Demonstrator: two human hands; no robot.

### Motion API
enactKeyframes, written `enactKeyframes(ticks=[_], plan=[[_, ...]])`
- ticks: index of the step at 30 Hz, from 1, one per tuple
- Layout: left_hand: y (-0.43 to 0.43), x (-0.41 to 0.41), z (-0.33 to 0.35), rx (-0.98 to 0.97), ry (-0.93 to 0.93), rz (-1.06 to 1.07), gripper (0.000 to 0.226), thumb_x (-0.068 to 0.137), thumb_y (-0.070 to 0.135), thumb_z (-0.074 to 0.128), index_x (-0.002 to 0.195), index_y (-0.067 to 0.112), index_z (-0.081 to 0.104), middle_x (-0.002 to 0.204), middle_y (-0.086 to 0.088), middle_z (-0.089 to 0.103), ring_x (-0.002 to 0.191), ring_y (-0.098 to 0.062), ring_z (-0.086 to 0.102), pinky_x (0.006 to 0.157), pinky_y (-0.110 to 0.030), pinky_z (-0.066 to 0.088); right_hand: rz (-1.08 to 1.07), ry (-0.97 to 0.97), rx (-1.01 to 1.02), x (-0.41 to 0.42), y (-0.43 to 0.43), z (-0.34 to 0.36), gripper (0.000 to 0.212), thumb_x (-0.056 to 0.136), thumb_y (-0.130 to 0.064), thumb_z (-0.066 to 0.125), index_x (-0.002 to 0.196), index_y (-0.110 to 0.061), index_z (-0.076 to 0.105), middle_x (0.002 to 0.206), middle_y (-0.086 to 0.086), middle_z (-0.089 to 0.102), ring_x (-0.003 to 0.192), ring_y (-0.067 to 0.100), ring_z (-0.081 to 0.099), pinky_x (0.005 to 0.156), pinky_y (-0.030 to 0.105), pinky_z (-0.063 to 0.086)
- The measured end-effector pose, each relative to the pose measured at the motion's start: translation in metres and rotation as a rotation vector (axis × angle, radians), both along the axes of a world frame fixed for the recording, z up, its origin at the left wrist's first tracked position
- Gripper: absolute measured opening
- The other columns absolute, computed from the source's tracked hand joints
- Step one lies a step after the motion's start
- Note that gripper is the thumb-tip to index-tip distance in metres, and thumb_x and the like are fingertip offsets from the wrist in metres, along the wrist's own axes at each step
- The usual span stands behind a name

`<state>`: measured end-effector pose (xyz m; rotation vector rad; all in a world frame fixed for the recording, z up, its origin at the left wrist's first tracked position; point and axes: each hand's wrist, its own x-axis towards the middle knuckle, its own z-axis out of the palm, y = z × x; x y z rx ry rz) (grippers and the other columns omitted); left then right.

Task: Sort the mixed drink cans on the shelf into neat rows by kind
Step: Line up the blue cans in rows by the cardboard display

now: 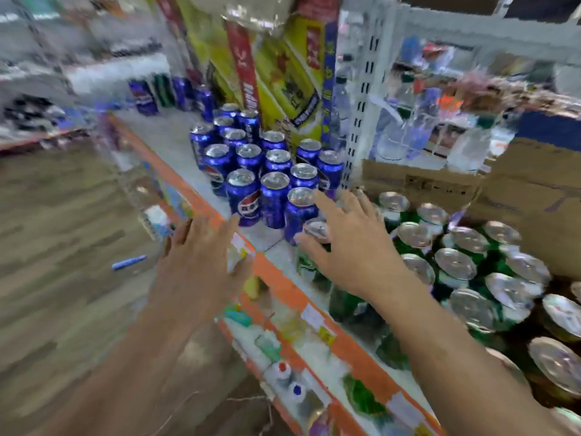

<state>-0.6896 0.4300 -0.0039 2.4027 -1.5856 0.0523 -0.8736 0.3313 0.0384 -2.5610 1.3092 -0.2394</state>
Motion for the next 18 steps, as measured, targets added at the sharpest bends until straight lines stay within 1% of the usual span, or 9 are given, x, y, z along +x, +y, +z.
enactKeyframes(ticks=[2, 4, 6, 7, 9, 11, 13, 15, 18], plan=[[0.021, 0.023, 0.002, -0.05, 0.046, 0.064, 0.066, 0.074, 0.06, 0.034, 0.131, 0.03, 0.045, 0.116, -0.019, 0.058, 0.115, -0.042, 0.052, 0.09, -0.056, 0.048, 0.065, -0.015, 0.006, 0.032, 0.006, 0.001, 0.071, 0.094, -0.059, 0.042, 0.152, -0.03, 0.012, 0.16, 0.004, 0.01, 0.148, 0.032, -0.002, 0.118, 0.053, 0.011], [0.038, 0.048, 0.006, -0.09, 0.048, 0.128, 0.059, 0.077, 0.057, 0.046, 0.13, 0.031, 0.046, 0.117, -0.019, 0.058, 0.114, -0.041, 0.053, 0.086, -0.056, 0.048, 0.121, -0.014, -0.015, 0.067, 0.01, 0.003, 0.072, 0.094, -0.058, 0.043, 0.153, -0.029, 0.013, 0.159, 0.004, 0.013, 0.147, 0.031, 0.0, 0.118, 0.052, 0.012], [0.051, 0.078, 0.007, -0.103, 0.027, 0.185, 0.058, 0.081, 0.048, 0.064, 0.133, 0.026, 0.053, 0.126, -0.02, 0.057, 0.118, -0.042, 0.052, 0.088, -0.057, 0.044, 0.165, -0.029, -0.042, 0.107, 0.013, 0.005, 0.071, 0.094, -0.055, 0.045, 0.152, -0.027, 0.015, 0.157, 0.006, 0.017, 0.146, 0.031, 0.004, 0.117, 0.052, 0.014], [0.056, 0.095, 0.007, -0.096, 0.032, 0.21, 0.059, 0.081, 0.045, 0.068, 0.135, 0.026, 0.053, 0.13, -0.02, 0.055, 0.122, -0.041, 0.049, 0.093, -0.058, 0.041, 0.18, -0.032, -0.045, 0.128, 0.014, 0.006, 0.071, 0.094, -0.054, 0.045, 0.152, -0.026, 0.015, 0.157, 0.007, 0.017, 0.146, 0.032, 0.004, 0.117, 0.052, 0.014], [0.063, 0.131, 0.007, -0.097, 0.034, 0.234, 0.061, 0.083, 0.046, 0.066, 0.139, 0.027, 0.049, 0.134, -0.018, 0.052, 0.127, -0.038, 0.045, 0.098, -0.057, 0.038, 0.205, -0.019, -0.046, 0.173, 0.017, 0.004, 0.071, 0.095, -0.054, 0.044, 0.153, -0.026, 0.015, 0.158, 0.007, 0.016, 0.147, 0.034, 0.004, 0.117, 0.053, 0.013], [0.068, 0.167, 0.005, -0.099, -0.018, 0.232, 0.058, 0.081, 0.049, 0.06, 0.134, 0.025, 0.053, 0.126, -0.018, 0.056, 0.119, -0.038, 0.051, 0.092, -0.056, 0.044, 0.217, -0.023, -0.041, 0.217, 0.018, 0.002, 0.07, 0.095, -0.053, 0.044, 0.152, -0.025, 0.015, 0.158, 0.009, 0.016, 0.147, 0.035, 0.005, 0.117, 0.053, 0.015], [0.07, 0.204, 0.006, -0.079, -0.053, 0.238, 0.062, 0.076, 0.054, 0.052, 0.129, 0.023, 0.057, 0.12, -0.018, 0.06, 0.112, -0.038, 0.056, 0.086, -0.054, 0.049, 0.227, -0.044, -0.039, 0.258, 0.018, 0.001, 0.069, 0.095, -0.052, 0.044, 0.152, -0.026, 0.016, 0.156, 0.009, 0.019, 0.147, 0.034, 0.005, 0.116, 0.053, 0.016], [0.068, 0.236, 0.009, -0.06, -0.063, 0.249, 0.063, 0.075, 0.055, 0.049, 0.128, 0.023, 0.059, 0.121, -0.018, 0.061, 0.112, -0.039, 0.057, 0.086, -0.054, 0.049, 0.234, -0.061, -0.037, 0.295, 0.018, 0.002, 0.068, 0.093, -0.053, 0.044, 0.151, -0.027, 0.019, 0.153, 0.008, 0.023, 0.146, 0.033, 0.007, 0.117, 0.051, 0.016], [0.063, 0.276, 0.009, -0.058, -0.097, 0.253, 0.063, 0.074, 0.057, 0.045, 0.126, 0.025, 0.06, 0.12, -0.016, 0.062, 0.11, -0.036, 0.058, 0.086, -0.052, 0.05, 0.24, -0.05, -0.067, 0.341, 0.012, 0.003, 0.068, 0.09, -0.056, 0.041, 0.149, -0.027, 0.023, 0.147, 0.007, 0.03, 0.14, 0.032, 0.016, 0.114, 0.048, 0.02]])
